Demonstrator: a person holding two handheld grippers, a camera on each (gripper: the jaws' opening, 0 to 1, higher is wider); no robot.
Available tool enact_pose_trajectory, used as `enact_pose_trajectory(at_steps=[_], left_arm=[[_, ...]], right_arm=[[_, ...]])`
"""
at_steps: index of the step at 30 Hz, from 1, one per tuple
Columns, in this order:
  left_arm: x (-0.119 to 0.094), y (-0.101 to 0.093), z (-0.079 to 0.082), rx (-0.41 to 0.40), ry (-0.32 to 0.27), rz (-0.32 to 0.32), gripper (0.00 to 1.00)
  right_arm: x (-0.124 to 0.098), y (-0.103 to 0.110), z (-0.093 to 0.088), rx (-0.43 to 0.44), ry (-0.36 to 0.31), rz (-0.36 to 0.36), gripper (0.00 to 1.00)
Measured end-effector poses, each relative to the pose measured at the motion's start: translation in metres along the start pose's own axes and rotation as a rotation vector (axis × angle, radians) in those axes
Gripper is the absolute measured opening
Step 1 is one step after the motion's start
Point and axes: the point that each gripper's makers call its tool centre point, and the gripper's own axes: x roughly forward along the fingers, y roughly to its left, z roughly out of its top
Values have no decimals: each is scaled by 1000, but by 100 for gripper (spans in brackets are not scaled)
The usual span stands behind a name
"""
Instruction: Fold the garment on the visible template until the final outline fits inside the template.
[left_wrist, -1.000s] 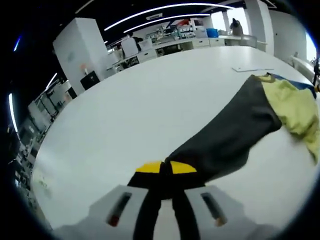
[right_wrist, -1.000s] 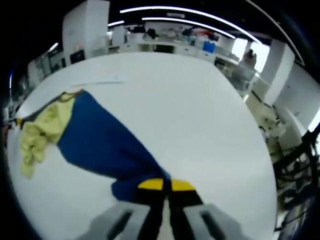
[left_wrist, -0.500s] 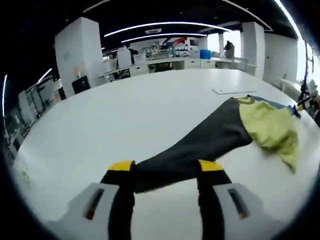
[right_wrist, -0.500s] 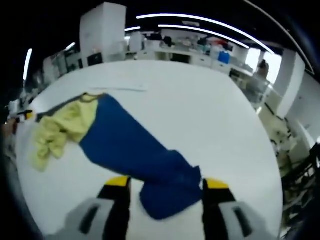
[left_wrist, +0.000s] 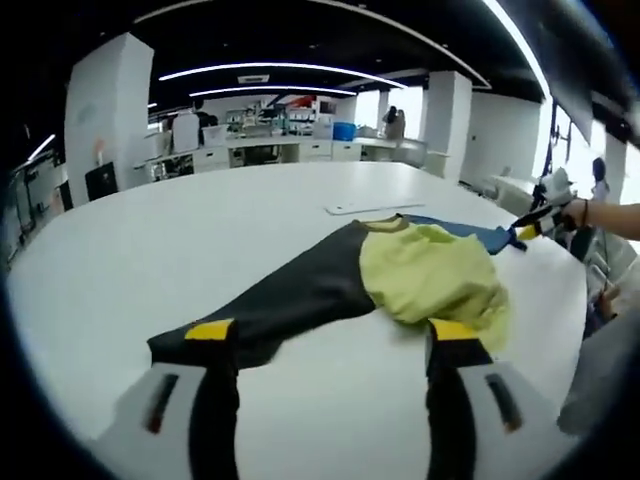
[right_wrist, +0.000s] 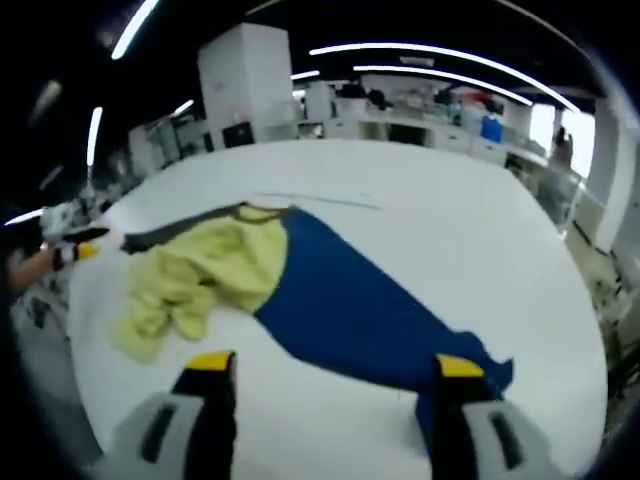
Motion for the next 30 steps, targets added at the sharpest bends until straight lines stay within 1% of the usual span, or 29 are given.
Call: enact_pose_trajectory(at_steps=[2,5,6,8,9,10,13,16,17,20,22,26,28,30], left_arm=[[-1,-15,1,1,-14,-23,75],[0,-37,-4,13,0,-46,75],[0,-43,-7,16,10,-57,74],[0,-61,-15,58,33,-114,73],[1,-67,-17,63,33,-112,72],[2,-74,-19,58,36,-120,72],[7,-96,-24,41,39,-156,70],[11,-105,-28,47,45,-156,67],[12,-108,-29,37,45,-147,66],[16,-113,-29,-8,19,-123,62],[19,-118,-32,-17,18,-114,60],[26,-126,-38,-52,29,-93,56],[29,-130,-40,-55,35,-98,54],[32,-132,-46,-47,49,-90,52]], right_arm=[[6,15,2,-12,0,31,77],[15,33,6,-23,-6,66,75],[17,42,8,-25,-8,78,74],[22,55,8,-29,-10,99,72],[24,59,7,-32,-9,106,71],[27,59,5,-38,-6,113,69],[33,71,1,-63,2,128,64],[39,85,0,-81,6,144,58],[41,87,-1,-84,8,146,56],[44,96,-4,-89,5,157,52],[48,101,-4,-96,1,166,48],[56,109,-5,-116,1,171,39],[59,113,-5,-130,1,172,36],[64,113,-4,-145,2,169,31]])
